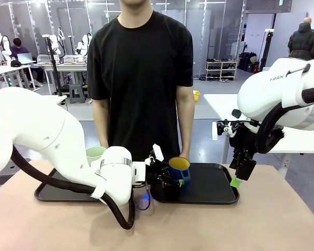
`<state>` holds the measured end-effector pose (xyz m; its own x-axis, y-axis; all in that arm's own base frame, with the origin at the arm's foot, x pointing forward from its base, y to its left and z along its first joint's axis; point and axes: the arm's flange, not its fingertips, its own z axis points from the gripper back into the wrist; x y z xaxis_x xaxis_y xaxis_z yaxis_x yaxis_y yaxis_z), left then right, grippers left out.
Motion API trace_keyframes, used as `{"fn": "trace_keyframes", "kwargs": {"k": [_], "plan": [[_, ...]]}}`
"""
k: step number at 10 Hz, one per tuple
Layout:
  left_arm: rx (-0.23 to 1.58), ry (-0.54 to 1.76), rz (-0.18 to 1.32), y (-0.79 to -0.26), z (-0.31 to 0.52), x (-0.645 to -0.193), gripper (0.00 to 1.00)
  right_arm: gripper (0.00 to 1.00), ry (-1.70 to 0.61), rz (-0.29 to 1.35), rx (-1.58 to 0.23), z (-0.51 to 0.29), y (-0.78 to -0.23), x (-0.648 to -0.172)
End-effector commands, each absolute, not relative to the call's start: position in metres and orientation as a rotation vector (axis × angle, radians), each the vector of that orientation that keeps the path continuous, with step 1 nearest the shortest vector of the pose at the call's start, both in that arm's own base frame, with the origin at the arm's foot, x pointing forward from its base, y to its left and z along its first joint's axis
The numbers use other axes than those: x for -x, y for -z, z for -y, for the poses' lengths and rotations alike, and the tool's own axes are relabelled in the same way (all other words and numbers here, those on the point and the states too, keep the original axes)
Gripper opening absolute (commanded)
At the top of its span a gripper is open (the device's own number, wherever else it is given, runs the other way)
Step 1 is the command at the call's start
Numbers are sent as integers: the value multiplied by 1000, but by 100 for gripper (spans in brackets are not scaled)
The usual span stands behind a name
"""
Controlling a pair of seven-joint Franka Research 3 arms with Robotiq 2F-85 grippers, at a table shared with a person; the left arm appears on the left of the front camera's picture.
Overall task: Sort and store the cups by type.
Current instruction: Pick up the Handle plastic cup and place it into the empty Flat Tray.
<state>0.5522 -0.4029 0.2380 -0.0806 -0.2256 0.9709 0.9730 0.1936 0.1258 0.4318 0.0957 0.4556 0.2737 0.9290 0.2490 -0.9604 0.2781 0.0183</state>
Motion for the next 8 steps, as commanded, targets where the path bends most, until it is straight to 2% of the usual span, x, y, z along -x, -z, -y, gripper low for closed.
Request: {"fn": "trace_keyframes", "kwargs": {"k": [1,8], "plan": [[808,1247,1227,-227,402,-548,72,100,-1263,215,-171,-96,-453,-429],[793,1211,1246,-208,397,-557,72,100,-1263,215,-171,-96,-453,-429]]}}
